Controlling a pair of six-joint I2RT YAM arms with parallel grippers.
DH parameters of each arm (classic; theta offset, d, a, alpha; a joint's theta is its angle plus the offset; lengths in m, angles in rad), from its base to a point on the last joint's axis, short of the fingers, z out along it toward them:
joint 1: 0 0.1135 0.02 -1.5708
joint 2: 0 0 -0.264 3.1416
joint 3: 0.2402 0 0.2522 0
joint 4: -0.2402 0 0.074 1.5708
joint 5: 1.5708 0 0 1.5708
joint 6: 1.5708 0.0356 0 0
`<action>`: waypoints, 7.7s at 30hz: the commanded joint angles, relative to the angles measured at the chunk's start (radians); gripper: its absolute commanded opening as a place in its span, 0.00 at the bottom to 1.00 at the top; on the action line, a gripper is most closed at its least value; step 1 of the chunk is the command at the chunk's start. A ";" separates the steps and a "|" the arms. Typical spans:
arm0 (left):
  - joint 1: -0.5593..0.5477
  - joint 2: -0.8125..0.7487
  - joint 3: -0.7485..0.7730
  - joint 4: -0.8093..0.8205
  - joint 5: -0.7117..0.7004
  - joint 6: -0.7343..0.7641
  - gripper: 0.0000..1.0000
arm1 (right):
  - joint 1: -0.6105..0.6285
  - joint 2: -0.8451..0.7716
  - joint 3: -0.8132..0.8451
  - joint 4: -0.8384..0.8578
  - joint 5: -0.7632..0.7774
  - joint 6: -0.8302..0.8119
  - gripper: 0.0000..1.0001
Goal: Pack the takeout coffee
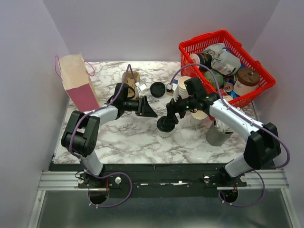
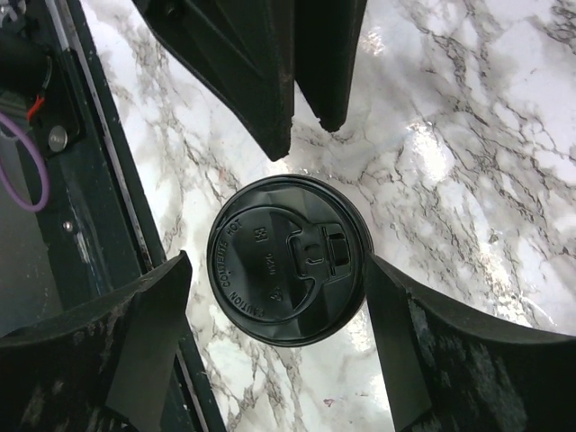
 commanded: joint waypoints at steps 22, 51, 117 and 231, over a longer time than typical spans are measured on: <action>-0.071 0.018 0.068 -0.156 -0.005 0.131 0.56 | -0.043 0.047 -0.001 -0.010 0.077 0.052 0.86; -0.097 0.071 0.071 -0.258 -0.050 0.239 0.53 | -0.043 0.009 -0.159 0.039 -0.047 0.012 0.84; -0.126 0.169 -0.124 0.268 0.044 -0.108 0.98 | -0.161 0.214 -0.113 0.022 -0.411 -0.034 0.71; 0.107 -0.316 -0.089 -0.325 -0.315 0.213 0.98 | 0.081 0.124 0.126 -0.184 -0.003 -0.384 1.00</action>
